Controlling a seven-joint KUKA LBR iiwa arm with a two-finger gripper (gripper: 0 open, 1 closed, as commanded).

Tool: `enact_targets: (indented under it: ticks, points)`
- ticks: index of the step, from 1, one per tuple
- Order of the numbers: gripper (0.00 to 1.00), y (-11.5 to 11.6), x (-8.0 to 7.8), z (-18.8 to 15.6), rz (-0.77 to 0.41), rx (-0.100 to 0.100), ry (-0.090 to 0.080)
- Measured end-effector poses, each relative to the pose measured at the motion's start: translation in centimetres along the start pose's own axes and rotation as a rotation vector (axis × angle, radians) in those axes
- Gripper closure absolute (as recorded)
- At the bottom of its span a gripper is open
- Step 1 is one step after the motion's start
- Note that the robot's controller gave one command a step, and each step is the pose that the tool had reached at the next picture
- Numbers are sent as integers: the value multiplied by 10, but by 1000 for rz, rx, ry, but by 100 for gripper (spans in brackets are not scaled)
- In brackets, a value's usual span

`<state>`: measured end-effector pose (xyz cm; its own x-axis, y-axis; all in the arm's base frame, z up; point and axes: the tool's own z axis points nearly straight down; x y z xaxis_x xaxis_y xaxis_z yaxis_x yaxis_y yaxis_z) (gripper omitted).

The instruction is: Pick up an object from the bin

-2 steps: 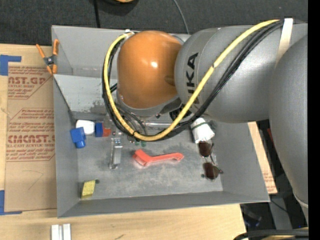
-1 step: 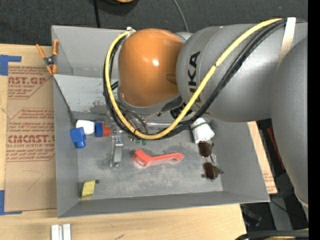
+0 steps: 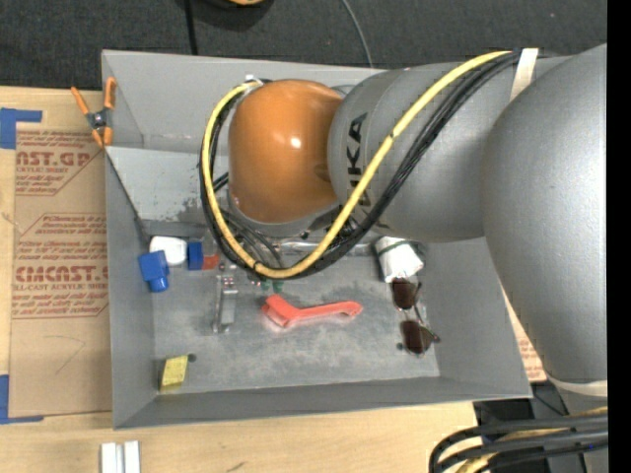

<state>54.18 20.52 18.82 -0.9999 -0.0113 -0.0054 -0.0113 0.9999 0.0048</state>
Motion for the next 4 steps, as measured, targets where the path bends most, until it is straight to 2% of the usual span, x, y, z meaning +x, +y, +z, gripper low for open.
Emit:
enact_targets:
  ticks: [1,2,3,4]
  points:
    - [0,-43,0,61,-75,1,2]
    - [0,-61,-33,109,-105,2,-3]
    - [0,-81,0,89,-170,2,15]
    - [0,-107,11,67,-286,1,-13]
